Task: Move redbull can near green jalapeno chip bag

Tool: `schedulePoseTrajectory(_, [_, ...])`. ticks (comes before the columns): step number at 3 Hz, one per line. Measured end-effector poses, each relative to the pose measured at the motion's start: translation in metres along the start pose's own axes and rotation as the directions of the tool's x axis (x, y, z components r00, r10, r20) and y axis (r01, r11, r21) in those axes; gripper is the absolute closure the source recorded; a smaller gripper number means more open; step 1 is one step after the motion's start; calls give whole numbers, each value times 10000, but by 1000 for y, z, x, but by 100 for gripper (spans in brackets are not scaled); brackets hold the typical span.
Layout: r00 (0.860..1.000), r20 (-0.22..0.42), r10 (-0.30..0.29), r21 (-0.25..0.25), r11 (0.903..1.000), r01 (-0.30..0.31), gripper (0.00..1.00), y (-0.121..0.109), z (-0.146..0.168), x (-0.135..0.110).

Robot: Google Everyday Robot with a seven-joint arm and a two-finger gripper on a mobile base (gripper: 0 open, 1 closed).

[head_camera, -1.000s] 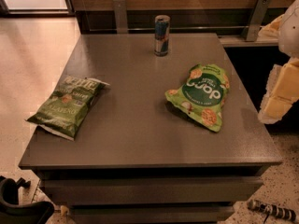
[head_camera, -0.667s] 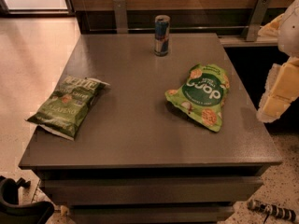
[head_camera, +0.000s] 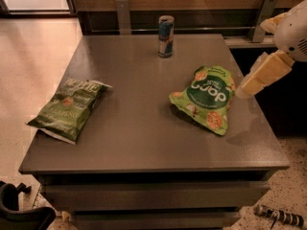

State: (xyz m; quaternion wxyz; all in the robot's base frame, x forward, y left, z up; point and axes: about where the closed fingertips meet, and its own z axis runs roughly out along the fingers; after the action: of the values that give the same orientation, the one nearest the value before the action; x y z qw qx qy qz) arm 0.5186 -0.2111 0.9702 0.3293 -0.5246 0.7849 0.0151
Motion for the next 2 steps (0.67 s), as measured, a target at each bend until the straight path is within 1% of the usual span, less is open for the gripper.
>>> schedulePoseTrajectory(1, [9663, 2353, 1049, -86, 9943, -1058, 0, -27, 45, -18])
schedulePoseTrajectory(2, [8359, 5192, 1782, 34, 9776, -2104, 0, -67, 85, -56])
